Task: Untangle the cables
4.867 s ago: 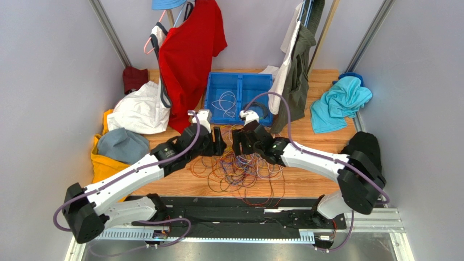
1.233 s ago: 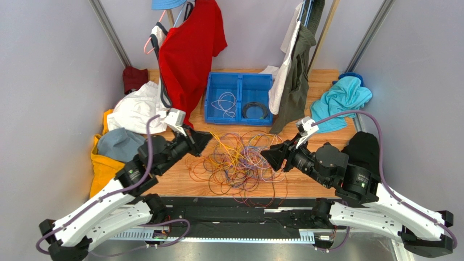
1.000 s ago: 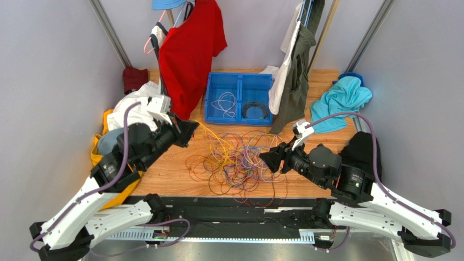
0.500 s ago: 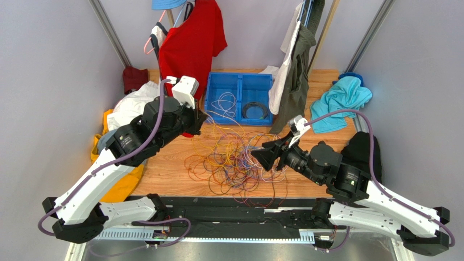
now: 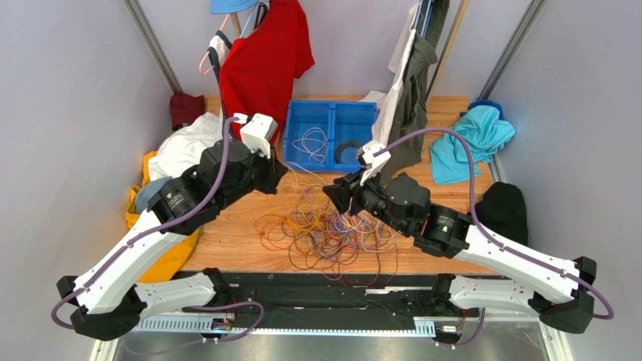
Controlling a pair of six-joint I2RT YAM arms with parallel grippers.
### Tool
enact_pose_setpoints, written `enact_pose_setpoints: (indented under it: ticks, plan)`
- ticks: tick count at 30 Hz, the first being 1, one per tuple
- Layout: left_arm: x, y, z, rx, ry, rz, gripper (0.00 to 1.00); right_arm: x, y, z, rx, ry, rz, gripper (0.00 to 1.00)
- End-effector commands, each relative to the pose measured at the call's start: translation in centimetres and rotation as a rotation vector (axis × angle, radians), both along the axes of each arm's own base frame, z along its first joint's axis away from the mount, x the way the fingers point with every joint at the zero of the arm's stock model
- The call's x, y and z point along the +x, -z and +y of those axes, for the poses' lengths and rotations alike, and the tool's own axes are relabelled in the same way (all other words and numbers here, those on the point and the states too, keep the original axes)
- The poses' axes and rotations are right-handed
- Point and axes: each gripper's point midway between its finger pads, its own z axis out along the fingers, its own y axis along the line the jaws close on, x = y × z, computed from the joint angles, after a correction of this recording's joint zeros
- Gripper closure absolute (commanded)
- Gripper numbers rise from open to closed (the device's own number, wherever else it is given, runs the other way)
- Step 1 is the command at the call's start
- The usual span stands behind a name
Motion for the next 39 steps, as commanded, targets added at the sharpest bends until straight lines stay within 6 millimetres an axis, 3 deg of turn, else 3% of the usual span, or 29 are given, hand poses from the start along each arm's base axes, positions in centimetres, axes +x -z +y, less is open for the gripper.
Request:
enact_pose_setpoints:
  ticks: [1,3,4,6,8,9,10,12,14,19,24,26,29,30,32,33,35,36,38,39]
  plan:
    - [-0.5,-1.4,0.3,-0.036,0.018,-0.051,1.00,1.0,-3.2,-0.2,0.060,0.042,-0.065,0.74]
    - [-0.6,-1.3,0.6,-0.039,0.009,-0.056,1.00,1.0,-3.5,-0.5,0.073,0.050,-0.067,0.95]
    - [-0.4,-0.6,0.7,-0.033,-0.006,-0.050,1.00,0.9,-3.9,-1.0,0.084,0.061,-0.074,1.00]
    - [-0.2,0.3,0.7,-0.031,-0.018,-0.041,1.00,1.0,-5.1,-1.7,0.100,0.077,-0.095,1.00]
    - [0.2,2.7,0.2,-0.009,-0.029,0.002,0.94,1.3,-6.1,-2.5,0.094,0.107,-0.111,1.00]
    - [0.3,3.7,0.0,0.000,-0.033,0.025,0.86,1.2,-7.3,-2.9,0.094,0.113,-0.121,1.00]
    - [0.5,6.4,-0.3,0.019,-0.063,0.087,0.50,1.5,-8.1,-3.3,0.076,0.133,-0.135,1.00]
    - [0.8,9.0,-0.3,0.047,-0.105,0.145,0.31,1.6,-8.7,-3.7,0.061,0.145,-0.144,1.00]
    - [0.9,11.9,0.0,0.069,-0.166,0.209,0.01,2.0,-10.2,-4.1,0.062,0.172,-0.164,1.00]
    - [0.9,16.6,1.1,0.111,-0.273,0.311,0.01,2.9,-13.8,-5.5,0.052,0.235,-0.211,1.00]
    - [0.6,19.9,1.6,0.046,-0.290,0.384,0.01,2.9,-17.4,-7.3,0.053,0.279,-0.278,1.00]
    - [0.1,19.8,1.1,-0.004,-0.262,0.385,0.01,3.0,-16.7,-6.6,0.031,0.259,-0.268,1.00]
    - [-0.3,19.6,0.6,-0.082,-0.228,0.362,0.01,3.6,-12.1,-4.6,-0.065,0.232,-0.200,1.00]
    - [-0.3,19.7,0.6,-0.105,-0.228,0.355,0.01,4.4,-8.3,-3.5,-0.143,0.227,-0.156,1.00]
    - [-0.5,18.4,0.6,-0.165,-0.211,0.316,0.01,4.7,-3.9,-2.1,-0.183,0.198,-0.068,1.00]
    - [-0.6,18.2,0.6,-0.190,-0.205,0.298,0.01,5.5,0.1,-1.5,-0.253,0.193,-0.006,1.00]
    - [-0.9,16.6,0.6,-0.258,-0.182,0.252,0.01,5.7,2.9,-0.6,-0.286,0.173,0.058,1.00]
    - [-0.9,16.2,0.6,-0.285,-0.168,0.227,0.01,5.9,3.6,-0.8,-0.315,0.186,0.075,1.00]
    - [-1.5,14.8,0.3,-0.346,-0.118,0.184,0.01,5.6,0.9,-1.2,-0.250,0.190,0.049,1.00]
    - [-1.8,14.5,-0.2,-0.374,-0.076,0.164,0.01,5.2,-2.4,-1.6,-0.143,0.185,-0.004,1.00]
